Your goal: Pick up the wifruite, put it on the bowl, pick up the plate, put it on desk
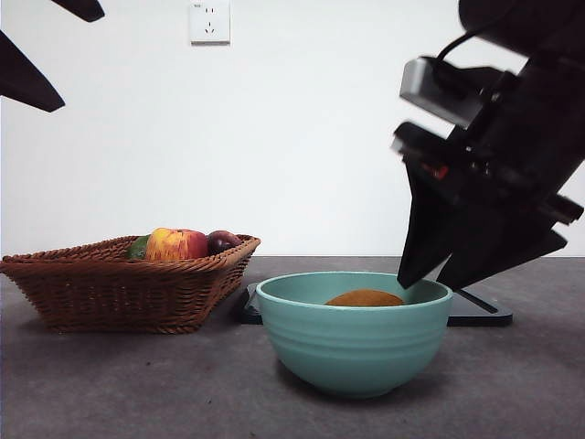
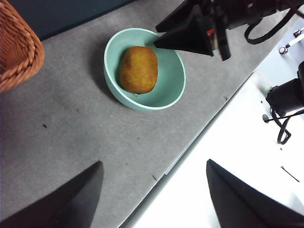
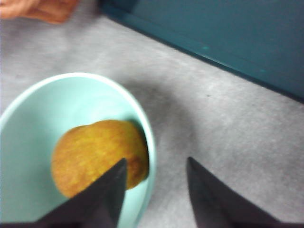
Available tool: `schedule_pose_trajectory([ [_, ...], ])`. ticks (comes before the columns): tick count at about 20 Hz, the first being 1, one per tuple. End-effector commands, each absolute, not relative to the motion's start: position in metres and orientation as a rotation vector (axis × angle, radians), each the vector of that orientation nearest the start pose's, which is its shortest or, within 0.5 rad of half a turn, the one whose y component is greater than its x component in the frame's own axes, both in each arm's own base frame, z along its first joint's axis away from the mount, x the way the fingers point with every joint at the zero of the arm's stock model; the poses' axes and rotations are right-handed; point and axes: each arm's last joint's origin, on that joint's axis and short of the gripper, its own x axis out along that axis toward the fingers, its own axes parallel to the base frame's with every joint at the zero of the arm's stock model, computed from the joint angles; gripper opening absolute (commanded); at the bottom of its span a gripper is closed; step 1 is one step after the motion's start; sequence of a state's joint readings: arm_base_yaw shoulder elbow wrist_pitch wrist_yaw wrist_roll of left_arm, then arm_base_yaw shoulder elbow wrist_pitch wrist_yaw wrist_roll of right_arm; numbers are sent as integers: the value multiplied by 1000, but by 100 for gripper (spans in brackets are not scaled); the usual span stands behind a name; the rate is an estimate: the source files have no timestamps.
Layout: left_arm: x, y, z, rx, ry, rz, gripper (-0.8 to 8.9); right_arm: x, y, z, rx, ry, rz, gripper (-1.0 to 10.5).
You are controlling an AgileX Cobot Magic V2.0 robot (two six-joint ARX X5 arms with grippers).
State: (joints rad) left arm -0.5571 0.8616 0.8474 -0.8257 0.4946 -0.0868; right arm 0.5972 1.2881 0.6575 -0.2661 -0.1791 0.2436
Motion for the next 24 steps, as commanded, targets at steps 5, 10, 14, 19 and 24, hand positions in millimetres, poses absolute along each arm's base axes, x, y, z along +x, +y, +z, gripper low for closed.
schedule_pose_trajectory([
  [5, 126, -96, 294, -29, 893, -970, 344, 200, 149, 176, 7, 983, 598, 65],
  [10, 126, -96, 294, -26, 892, -971, 344, 200, 151, 177, 13, 971, 612, 13],
  [14, 126, -96, 294, -23, 890, -973, 344, 200, 151, 178, 13, 966, 613, 13],
  [19, 126, -96, 294, -23, 891, -973, 344, 209, 156, 196, 15, 913, 626, 13],
  [24, 126, -96, 294, -23, 890, -973, 344, 232, 151, 228, 15, 816, 603, 12],
])
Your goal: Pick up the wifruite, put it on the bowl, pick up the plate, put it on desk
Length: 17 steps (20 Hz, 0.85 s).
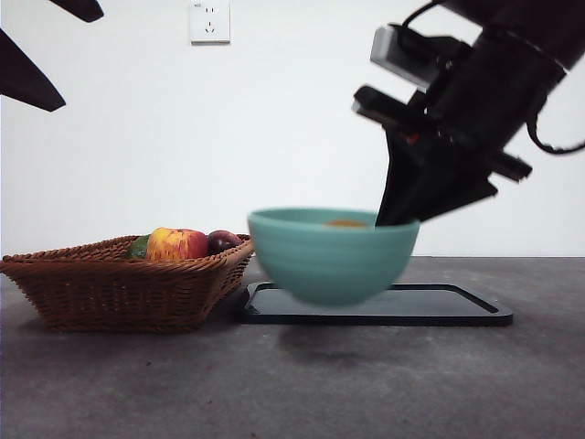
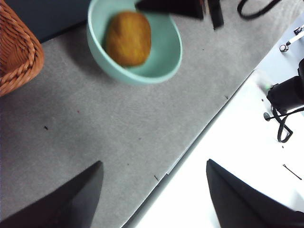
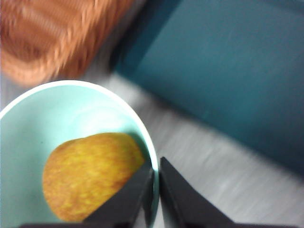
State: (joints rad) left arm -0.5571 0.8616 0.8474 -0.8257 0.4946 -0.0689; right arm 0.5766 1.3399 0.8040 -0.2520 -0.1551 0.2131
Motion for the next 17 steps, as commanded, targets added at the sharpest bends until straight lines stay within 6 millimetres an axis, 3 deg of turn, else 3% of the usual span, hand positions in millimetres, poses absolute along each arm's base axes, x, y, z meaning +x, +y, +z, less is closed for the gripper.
schedule_pose_trajectory([
  [1, 126, -96, 294, -23, 890, -973, 344, 238, 148, 234, 18, 795, 592, 12],
  [7, 126, -96, 294, -23, 891, -972, 344, 296, 136, 248, 11, 764, 505, 12],
  [12, 126, -96, 294, -23, 891, -973, 344, 337, 138, 225, -4, 823, 470, 12],
  [17, 126, -96, 294, -23, 891, -972, 344, 352, 137, 197, -2, 883, 451, 12],
])
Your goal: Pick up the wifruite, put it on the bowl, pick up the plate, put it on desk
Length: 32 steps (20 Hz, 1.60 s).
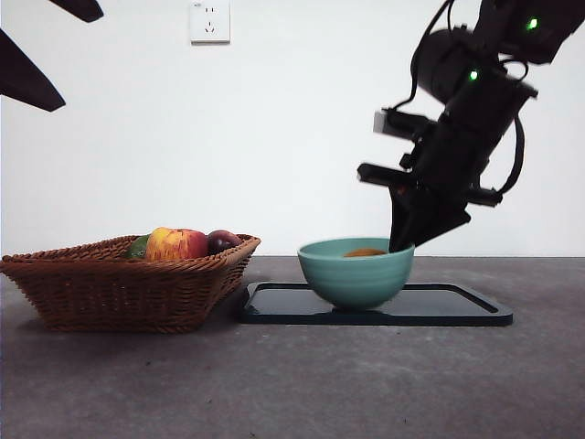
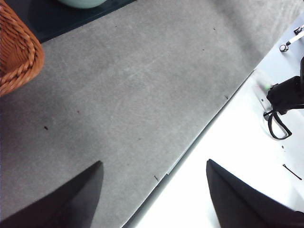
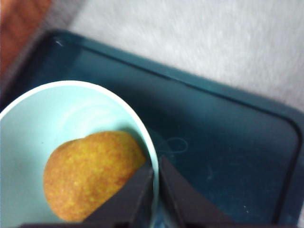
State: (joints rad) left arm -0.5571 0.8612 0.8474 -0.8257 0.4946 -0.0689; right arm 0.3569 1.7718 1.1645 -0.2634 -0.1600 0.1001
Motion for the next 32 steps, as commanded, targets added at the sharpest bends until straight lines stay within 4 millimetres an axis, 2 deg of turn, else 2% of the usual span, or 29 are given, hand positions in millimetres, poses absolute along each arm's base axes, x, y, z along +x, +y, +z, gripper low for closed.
schedule_pose_trajectory([
  [1, 126, -96, 294, -23, 891, -972, 344, 353, 137, 194, -2, 885, 450, 12],
  [7, 126, -96, 294, -23, 891, -972, 344, 353, 137, 193, 4, 891, 445, 20],
  [10, 126, -96, 294, -23, 891, -973, 344, 351, 136, 197, 12, 886, 442, 210],
  [12, 126, -96, 294, -23, 891, -972, 344, 348, 135, 210, 11, 856, 436, 213],
  [15, 126, -96, 294, -23, 890, -973, 344, 333, 129, 249, 23, 753, 448, 213],
  [17, 126, -96, 294, -23, 890, -973, 344, 314, 122, 281, 32, 695, 461, 213],
  [20, 126, -96, 294, -23, 890, -973, 344, 272, 110, 322, 47, 666, 516, 213],
  [23, 126, -96, 294, -9, 882, -980, 344, 230, 95, 346, 33, 688, 534, 213],
  [27, 126, -96, 294, -6, 880, -981, 344, 186, 78, 355, 13, 733, 537, 212],
  [29, 126, -96, 294, -6, 881, -981, 344, 167, 73, 350, 20, 723, 567, 212],
  [32, 126, -96, 294, -7, 881, -981, 344, 141, 67, 330, 37, 726, 642, 212],
])
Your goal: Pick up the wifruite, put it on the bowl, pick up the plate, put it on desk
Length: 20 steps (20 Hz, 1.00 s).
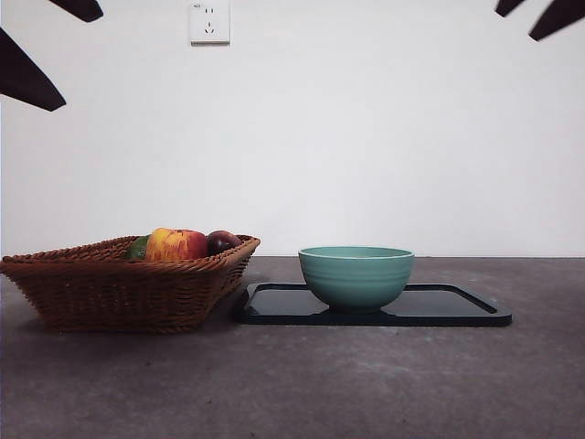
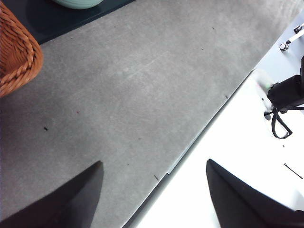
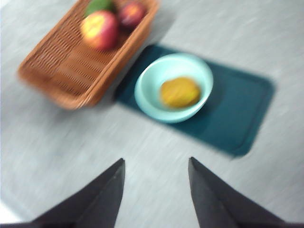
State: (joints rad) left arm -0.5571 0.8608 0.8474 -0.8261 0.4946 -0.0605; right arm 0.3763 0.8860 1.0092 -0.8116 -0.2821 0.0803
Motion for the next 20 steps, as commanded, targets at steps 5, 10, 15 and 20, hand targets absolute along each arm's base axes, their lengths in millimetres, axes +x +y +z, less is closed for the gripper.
schedule_pose_trajectory([
  [5, 126, -96, 294, -6, 880, -981, 344, 110, 61, 294, 74, 765, 776, 212],
  [10, 126, -96, 294, -7, 881, -981, 344, 103, 58, 280, 79, 778, 788, 212],
  [15, 126, -96, 294, -7, 881, -981, 344, 103, 58, 280, 79, 770, 788, 212],
  [20, 126, -96, 294, -7, 881, -981, 344, 103, 58, 280, 79, 770, 788, 212],
])
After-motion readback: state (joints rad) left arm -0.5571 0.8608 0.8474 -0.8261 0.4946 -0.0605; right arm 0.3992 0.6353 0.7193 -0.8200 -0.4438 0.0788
